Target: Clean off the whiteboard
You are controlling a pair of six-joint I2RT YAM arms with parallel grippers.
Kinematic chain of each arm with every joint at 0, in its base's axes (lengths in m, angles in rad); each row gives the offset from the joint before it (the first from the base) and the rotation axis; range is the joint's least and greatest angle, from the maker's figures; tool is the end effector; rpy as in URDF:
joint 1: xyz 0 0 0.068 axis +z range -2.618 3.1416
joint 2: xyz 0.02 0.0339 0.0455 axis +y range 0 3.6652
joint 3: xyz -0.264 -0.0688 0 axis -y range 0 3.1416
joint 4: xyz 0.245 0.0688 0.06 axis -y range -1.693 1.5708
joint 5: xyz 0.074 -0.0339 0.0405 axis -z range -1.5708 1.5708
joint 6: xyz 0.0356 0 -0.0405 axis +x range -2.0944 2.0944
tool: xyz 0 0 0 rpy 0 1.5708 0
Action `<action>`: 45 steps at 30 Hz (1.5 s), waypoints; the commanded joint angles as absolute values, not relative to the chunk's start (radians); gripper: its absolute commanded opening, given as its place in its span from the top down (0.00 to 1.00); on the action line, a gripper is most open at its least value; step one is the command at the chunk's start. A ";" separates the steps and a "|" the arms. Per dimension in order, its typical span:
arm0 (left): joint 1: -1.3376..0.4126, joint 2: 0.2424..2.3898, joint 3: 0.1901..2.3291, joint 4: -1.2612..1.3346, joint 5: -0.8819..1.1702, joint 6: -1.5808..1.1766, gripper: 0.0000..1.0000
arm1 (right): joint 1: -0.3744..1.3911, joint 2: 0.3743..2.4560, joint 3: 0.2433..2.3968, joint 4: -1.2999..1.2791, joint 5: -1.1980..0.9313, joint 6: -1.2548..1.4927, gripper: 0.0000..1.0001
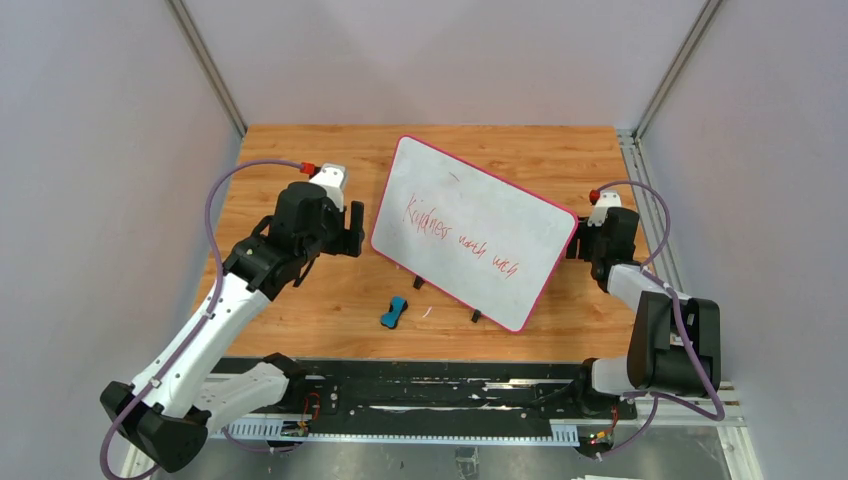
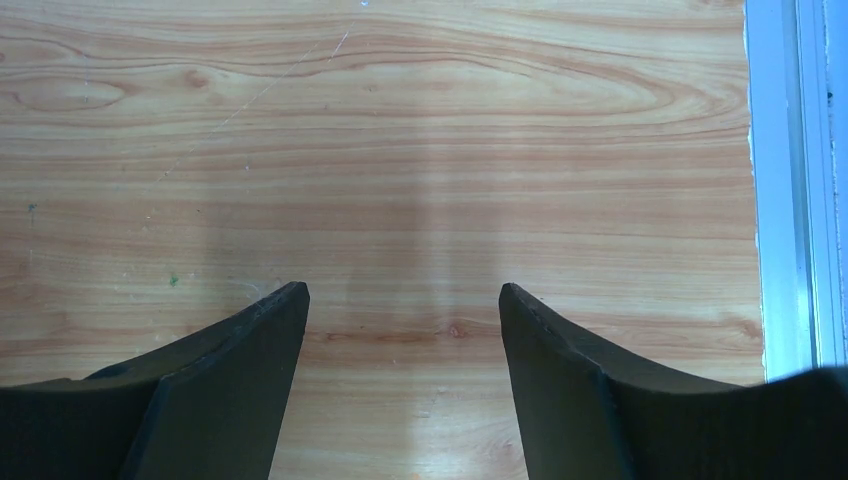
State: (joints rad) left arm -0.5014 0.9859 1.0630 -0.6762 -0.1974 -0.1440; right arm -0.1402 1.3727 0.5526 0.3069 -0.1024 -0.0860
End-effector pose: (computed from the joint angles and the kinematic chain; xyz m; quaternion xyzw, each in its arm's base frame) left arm 0.1821 -0.0919 0.3509 0.1111 0.8741 -0.0647 0.4683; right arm 0.2722 -0.0347 0.1804 -0.0024 0.8627 -0.0130 0.5056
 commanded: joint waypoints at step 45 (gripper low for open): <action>-0.588 1.014 0.906 -0.523 -0.112 -0.253 0.22 | -0.637 1.260 1.497 -1.278 -1.316 -0.676 0.34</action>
State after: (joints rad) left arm -0.5732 1.0298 0.9176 -0.5537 -0.1001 -0.2455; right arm -0.6548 1.2388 1.4479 -1.0904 -1.2591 -0.5411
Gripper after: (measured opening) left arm 0.777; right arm 0.671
